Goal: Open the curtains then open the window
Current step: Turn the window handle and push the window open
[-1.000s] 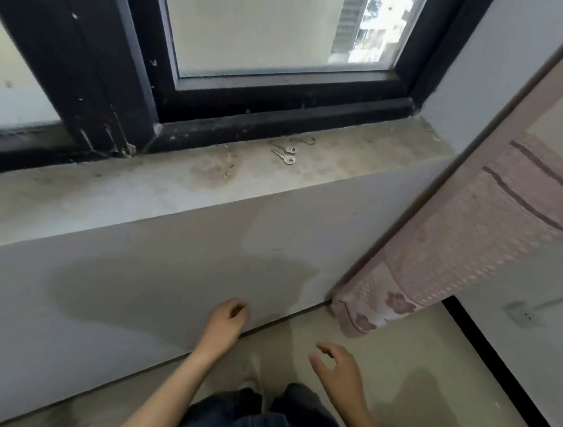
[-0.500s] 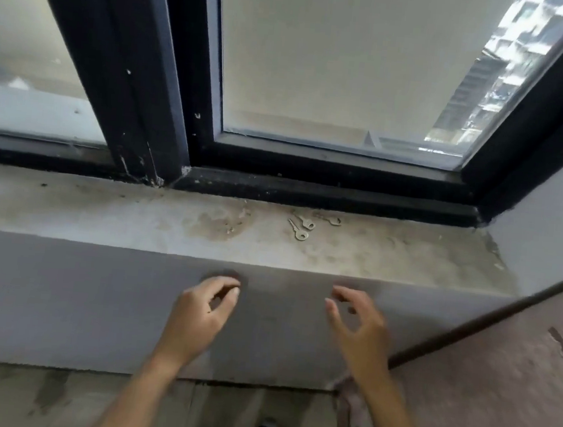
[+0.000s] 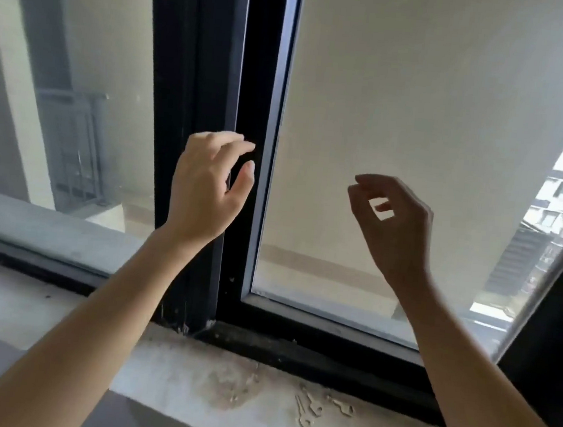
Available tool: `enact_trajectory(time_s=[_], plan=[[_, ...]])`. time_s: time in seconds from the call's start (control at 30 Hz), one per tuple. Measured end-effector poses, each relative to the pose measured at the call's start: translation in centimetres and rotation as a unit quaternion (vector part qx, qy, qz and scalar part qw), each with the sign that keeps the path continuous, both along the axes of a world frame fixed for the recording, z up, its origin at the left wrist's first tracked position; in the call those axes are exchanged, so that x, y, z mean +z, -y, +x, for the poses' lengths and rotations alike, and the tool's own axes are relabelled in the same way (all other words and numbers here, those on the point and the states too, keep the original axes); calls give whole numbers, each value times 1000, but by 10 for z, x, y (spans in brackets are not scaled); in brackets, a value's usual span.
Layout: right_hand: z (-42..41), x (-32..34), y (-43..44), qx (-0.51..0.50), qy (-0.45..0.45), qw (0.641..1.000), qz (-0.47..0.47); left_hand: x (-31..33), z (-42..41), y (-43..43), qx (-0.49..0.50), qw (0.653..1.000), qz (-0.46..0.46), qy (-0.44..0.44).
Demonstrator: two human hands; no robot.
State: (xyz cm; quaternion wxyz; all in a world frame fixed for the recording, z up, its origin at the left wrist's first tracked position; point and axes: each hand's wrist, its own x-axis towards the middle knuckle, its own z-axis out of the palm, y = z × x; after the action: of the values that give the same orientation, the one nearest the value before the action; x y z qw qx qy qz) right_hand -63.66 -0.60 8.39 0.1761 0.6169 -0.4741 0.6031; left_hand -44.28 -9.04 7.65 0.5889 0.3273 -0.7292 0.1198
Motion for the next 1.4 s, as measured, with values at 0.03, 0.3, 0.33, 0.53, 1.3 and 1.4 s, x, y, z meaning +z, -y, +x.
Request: enact_trajectory(time_s=[0.03,0.3,0.33,0.53,1.3,1.4], plan=[[2,20,11,-2,-6,1000,-8,18,1,10,31,999,-34,0],[40,146,55,22,-4,1000,12,105,7,58,204,973,-112,14],[50,160,55,61,22,998,11,107,7,62,207,973,-98,16],[93,207,67,142,87,984,61,108,8,73,205,976,-73,12],[102,252,93,89,1,984,156,105,5,77,215,973,-82,5],[91,265,81,41,-82,983,159,104,3,79,213,973,-91,-2]])
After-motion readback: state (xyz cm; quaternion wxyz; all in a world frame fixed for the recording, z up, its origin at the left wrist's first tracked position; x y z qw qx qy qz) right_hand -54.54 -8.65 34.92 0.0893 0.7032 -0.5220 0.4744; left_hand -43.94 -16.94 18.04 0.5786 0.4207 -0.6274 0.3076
